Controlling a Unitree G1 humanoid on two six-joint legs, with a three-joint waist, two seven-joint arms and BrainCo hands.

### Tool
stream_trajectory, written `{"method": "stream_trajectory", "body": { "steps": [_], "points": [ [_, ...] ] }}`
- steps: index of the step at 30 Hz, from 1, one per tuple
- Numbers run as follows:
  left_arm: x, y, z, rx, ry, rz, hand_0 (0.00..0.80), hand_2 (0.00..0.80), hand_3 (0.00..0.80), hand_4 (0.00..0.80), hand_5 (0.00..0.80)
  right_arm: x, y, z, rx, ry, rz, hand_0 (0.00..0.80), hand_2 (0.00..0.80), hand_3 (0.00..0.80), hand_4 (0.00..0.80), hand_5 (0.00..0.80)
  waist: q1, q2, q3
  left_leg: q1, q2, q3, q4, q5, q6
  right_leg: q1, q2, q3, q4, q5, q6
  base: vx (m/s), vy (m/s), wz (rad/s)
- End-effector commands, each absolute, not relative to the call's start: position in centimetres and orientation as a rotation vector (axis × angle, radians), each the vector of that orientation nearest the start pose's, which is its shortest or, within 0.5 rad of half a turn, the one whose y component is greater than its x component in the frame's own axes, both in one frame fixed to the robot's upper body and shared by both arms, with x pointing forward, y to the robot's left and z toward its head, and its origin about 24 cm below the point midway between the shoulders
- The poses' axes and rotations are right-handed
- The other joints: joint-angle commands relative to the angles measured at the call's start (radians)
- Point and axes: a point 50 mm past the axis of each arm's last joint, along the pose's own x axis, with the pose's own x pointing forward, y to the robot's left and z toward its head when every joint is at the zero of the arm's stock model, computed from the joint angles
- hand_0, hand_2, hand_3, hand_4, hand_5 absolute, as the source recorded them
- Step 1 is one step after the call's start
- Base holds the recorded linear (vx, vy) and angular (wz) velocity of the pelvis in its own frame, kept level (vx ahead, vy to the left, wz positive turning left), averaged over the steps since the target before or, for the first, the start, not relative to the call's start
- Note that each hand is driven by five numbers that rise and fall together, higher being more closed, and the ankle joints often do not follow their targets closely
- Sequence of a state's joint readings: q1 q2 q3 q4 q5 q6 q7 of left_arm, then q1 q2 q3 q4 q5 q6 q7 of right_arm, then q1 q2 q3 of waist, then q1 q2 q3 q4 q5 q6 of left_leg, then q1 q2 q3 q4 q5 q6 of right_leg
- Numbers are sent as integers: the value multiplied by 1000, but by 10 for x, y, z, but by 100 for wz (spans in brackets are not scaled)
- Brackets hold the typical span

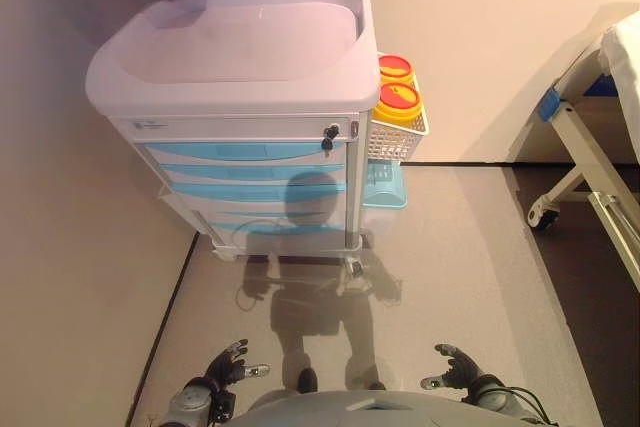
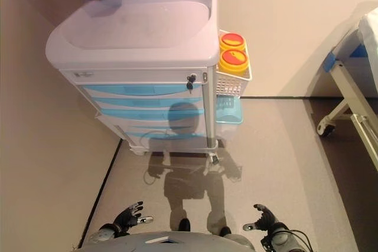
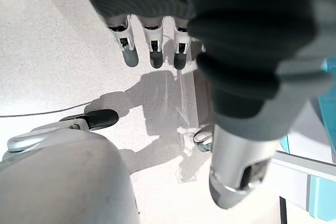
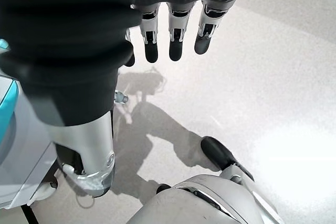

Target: Open the drawer and pick up the medicine

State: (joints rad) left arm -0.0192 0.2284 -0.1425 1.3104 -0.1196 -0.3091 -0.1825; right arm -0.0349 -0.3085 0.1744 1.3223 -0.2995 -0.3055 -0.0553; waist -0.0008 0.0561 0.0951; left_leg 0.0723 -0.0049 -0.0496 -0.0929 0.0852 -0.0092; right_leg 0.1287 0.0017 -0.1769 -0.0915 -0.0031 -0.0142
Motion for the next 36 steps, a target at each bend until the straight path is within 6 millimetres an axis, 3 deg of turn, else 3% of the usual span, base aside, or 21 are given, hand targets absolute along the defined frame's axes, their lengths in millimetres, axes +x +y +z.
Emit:
{"method": "stream_trajectory", "body": {
  "steps": [1, 14, 23, 28, 33, 36],
  "points": [
    [123, 212, -151, 94, 935, -103, 0, 0, 0, 0, 0, 124, -243, -144, -635, 934, 207, 0, 0, 0, 0, 0, 20, -38, 10, 26, -66, 40, 41, -164, 49, -51, -49, 17, 105, -78, 60, 0, 0, 0],
    [122, 215, -151, 68, 946, -66, 0, 0, 0, 0, 0, 124, -244, -144, -628, 940, 198, 0, 0, 0, 0, 0, 22, -38, 13, 25, -67, 39, 44, -165, 51, -51, -51, 17, 109, -79, 60, 3, 0, 0],
    [116, 228, -151, 36, 937, 84, 0, 0, 0, 0, 0, 120, -244, -146, -592, 947, 157, 0, 0, 0, 0, 0, 20, -41, 26, 2, -69, 28, 91, -182, 65, -81, -68, 37, 179, -103, 64, 80, 17, 0],
    [131, 243, -141, 12, 832, 213, 0, 0, 0, 0, 0, 135, -251, -137, -603, 877, 106, 0, 0, 0, 0, 0, 20, -36, 87, -79, -78, 40, 162, -200, 86, -172, -89, 44, 242, -109, 60, -68, 60, -3],
    [168, 255, -115, -178, 548, 307, 0, 0, 0, 0, 0, 161, -261, -121, -656, 738, -13, 0, 0, 0, 0, 0, 7, -29, 235, -271, -95, 79, 362, -230, 110, -367, -119, 59, 407, -115, 43, -219, 102, 2],
    [185, 259, -101, -229, 429, 329, 0, 0, 0, 0, 0, 169, -265, -114, -665, 697, -59, 0, 0, 0, 0, 0, 2, -30, 269, -353, -99, 98, 450, -253, 122, -453, -116, 74, 483, -126, 34, -106, 70, 2]
  ]
}}
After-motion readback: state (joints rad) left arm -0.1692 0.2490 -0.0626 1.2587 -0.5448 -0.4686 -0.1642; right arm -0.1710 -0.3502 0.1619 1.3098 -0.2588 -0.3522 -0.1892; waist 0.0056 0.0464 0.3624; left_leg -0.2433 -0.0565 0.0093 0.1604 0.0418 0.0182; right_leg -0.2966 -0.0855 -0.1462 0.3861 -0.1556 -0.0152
